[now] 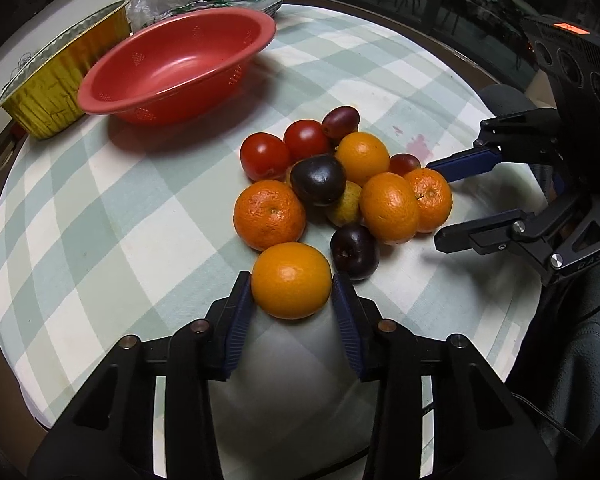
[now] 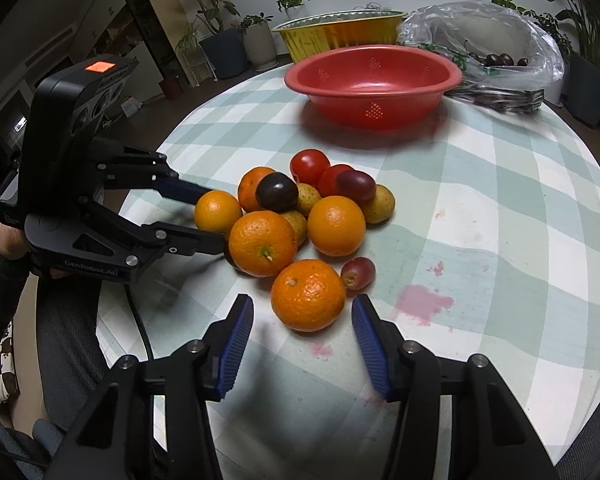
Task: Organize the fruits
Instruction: 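Grasp a large orange with the left tool while the right tool grasps a tangerine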
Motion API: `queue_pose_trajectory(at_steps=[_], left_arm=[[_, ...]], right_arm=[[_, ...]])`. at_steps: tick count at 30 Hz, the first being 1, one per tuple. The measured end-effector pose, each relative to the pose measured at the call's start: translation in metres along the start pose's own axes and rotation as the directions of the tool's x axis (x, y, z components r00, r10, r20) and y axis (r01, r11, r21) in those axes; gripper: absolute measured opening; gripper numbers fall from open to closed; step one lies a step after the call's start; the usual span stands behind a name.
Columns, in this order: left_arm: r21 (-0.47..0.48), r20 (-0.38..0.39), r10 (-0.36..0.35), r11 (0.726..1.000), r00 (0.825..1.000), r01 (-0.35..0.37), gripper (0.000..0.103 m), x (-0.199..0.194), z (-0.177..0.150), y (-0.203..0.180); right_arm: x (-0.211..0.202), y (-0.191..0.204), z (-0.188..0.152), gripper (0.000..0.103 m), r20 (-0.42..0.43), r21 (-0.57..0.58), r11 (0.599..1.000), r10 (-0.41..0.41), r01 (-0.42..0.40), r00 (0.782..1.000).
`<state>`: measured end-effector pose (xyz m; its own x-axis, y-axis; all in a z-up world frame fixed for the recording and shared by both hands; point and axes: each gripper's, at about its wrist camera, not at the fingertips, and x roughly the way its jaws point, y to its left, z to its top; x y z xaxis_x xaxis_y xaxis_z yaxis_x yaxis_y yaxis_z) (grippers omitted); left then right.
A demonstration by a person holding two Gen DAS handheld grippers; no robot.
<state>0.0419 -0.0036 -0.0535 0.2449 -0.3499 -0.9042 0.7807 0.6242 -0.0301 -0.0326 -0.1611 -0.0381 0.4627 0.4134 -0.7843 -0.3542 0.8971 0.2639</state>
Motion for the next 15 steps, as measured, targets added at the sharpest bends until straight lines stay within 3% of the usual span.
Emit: queue_pose_trajectory(at_steps=[15], left_arm=[[-0.019,0.007,-0.019,1.0,1.0,0.019,0.037,-0.0026,-0.0014,0.0026]], right_arm=[[0.009,-0.0048,0.003,0.042,-0.007,0.009,1.0,0.007,-0.007,1.0]])
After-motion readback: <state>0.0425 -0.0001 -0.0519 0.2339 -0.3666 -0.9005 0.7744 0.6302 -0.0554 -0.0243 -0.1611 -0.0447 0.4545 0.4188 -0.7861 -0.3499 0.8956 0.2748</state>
